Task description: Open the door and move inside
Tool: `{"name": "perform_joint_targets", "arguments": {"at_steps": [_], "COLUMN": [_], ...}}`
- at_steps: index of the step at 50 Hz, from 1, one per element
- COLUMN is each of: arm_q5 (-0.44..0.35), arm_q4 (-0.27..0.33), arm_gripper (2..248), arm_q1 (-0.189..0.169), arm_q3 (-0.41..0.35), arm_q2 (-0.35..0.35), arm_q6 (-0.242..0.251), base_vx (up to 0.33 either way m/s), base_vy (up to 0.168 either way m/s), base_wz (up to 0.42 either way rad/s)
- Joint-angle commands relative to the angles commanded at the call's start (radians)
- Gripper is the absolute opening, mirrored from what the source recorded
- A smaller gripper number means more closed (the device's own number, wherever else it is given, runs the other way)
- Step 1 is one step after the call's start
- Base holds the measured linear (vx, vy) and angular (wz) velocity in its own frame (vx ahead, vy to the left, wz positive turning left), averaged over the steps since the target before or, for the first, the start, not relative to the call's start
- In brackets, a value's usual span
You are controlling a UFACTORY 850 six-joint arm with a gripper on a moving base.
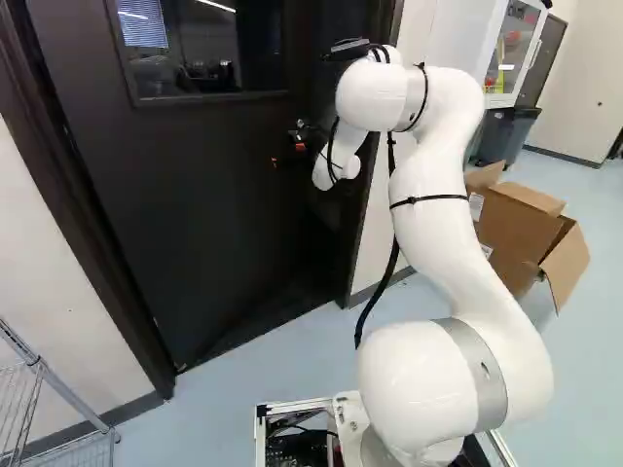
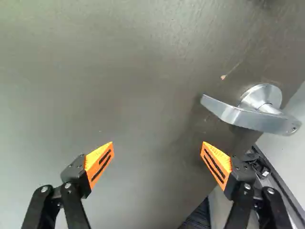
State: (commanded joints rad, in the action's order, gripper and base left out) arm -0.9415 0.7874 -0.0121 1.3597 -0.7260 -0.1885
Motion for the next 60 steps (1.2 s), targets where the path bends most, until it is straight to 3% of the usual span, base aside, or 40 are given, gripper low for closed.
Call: {"name": "perform_joint_targets", "arguments": {"at_steps": [13,32,60], "arm_q5": [0.01,0.025,0.04], "arm_q4": [-0.009,-0.022,-0.051], "arm_gripper": [247,247,247], "arm_q1": [0.025,0.071,0.122], "arm_q3": [-0.05,-0.016,0.161], "arm_q2": [0.036,0.012,-0.113], "arm_q6": [0.0,0.0,0.0], "base_vx": [0.0,0.0,-0.003], "base_vy": [0.0,0.0,-0.001], "base_wz": [0.0,0.0,0.0]}}
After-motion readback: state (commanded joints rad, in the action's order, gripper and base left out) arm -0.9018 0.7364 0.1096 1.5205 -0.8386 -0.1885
